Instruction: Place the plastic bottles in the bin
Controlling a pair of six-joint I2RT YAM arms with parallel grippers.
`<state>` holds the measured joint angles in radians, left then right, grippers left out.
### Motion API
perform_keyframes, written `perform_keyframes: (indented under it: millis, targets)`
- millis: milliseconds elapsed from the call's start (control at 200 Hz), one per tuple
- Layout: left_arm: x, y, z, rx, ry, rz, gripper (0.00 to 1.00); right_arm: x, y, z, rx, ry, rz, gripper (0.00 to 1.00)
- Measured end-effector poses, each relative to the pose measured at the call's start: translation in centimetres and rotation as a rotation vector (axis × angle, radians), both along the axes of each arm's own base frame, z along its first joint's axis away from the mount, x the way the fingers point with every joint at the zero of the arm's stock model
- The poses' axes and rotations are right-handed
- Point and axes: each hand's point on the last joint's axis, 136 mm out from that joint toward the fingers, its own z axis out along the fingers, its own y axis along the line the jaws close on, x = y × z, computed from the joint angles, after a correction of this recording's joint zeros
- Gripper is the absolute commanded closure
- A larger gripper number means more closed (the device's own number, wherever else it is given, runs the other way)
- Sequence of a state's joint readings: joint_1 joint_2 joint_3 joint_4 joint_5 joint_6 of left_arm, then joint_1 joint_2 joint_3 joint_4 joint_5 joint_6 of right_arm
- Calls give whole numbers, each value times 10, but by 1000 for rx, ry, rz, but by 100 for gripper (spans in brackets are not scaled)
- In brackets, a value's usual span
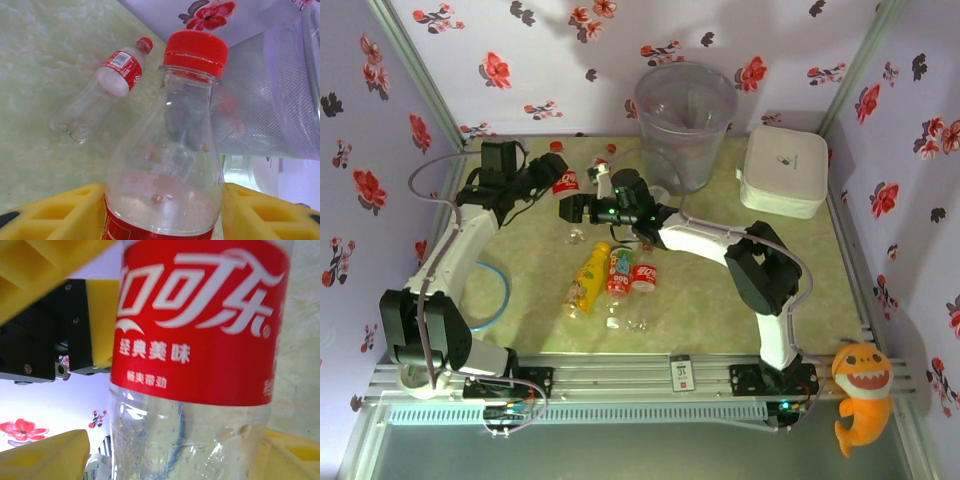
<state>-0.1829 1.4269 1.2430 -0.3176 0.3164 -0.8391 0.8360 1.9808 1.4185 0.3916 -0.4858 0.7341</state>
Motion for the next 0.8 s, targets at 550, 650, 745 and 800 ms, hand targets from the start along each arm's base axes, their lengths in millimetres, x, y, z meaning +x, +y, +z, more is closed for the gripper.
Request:
perform_keyframes:
  millis: [550,650,745,800]
  targets:
    - [1,-1,21,-41,-70,9,1,-2,0,-11,-47,22,14,48]
    - [-5,3,29,-45,-104,18,0,1,-7,-12,-72,17,11,49]
    - [-9,10,36,-47,-130,34,0,8,-25,-3,-107,-6,-10,50]
    - [-11,15,39,-45,-141,47,0,20,-45,8,-132,-36,-48,52]
